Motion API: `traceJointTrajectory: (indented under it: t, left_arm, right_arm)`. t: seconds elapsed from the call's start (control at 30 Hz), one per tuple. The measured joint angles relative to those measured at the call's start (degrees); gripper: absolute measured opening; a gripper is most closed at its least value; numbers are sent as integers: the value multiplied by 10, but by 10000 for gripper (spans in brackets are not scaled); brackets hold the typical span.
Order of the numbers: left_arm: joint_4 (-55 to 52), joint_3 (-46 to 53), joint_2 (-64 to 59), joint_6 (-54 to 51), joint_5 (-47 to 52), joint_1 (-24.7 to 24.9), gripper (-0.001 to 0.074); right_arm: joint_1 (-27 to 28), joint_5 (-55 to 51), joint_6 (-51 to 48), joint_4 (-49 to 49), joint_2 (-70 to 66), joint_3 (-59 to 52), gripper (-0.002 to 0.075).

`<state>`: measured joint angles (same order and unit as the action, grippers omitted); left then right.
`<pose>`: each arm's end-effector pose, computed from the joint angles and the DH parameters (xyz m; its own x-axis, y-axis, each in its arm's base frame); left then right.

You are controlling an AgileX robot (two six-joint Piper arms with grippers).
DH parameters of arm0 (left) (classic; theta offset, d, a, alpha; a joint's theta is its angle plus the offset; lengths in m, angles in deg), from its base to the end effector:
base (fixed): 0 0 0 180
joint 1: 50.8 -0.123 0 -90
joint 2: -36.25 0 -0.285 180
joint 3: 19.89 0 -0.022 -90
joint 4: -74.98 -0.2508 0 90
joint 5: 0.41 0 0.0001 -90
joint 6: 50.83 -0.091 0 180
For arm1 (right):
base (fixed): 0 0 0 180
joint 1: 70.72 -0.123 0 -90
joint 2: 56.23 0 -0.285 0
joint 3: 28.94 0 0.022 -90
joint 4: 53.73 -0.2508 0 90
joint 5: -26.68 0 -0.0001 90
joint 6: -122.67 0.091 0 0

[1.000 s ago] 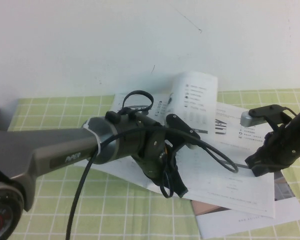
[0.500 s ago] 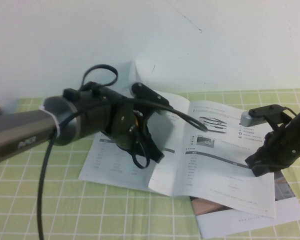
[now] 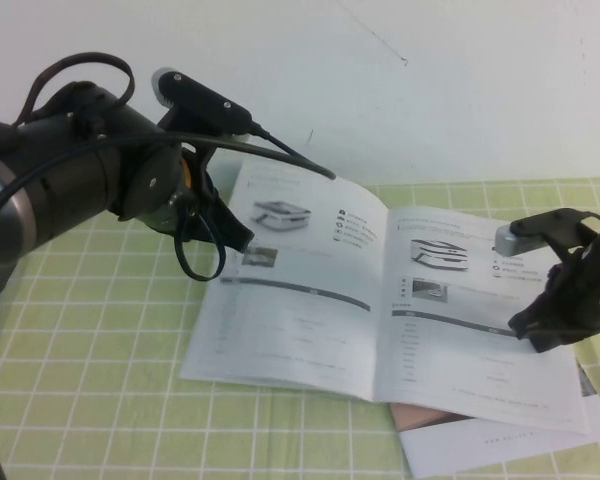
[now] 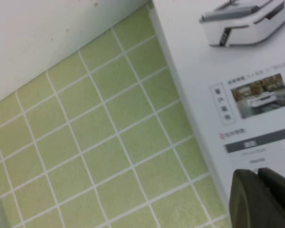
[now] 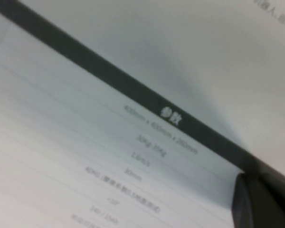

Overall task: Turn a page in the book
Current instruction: Open the closed book

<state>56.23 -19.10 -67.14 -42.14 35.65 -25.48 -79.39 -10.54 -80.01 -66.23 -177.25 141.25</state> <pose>0.3449 -0.1441 0.2929 -0.6396 0.4285 -0.6382 0.3839 0.8973 0.2177 0.3646 0.0677 0.1319 -0.9023 -0.3575 -0.2410 -0.3849 0.9197 0.0768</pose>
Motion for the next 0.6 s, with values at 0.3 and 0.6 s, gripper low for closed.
traceJointTrajectory:
  t: [0.3, 0.6]
  left_arm:
    - [9, 0, 14, 16, -13, 0, -4]
    - [42, 6, 13, 13, -49, 0, -4]
  right_arm:
    - [42, 5, 13, 77, 37, -12, -2]
    - [-24, 47, -142, -91, 70, 15, -2]
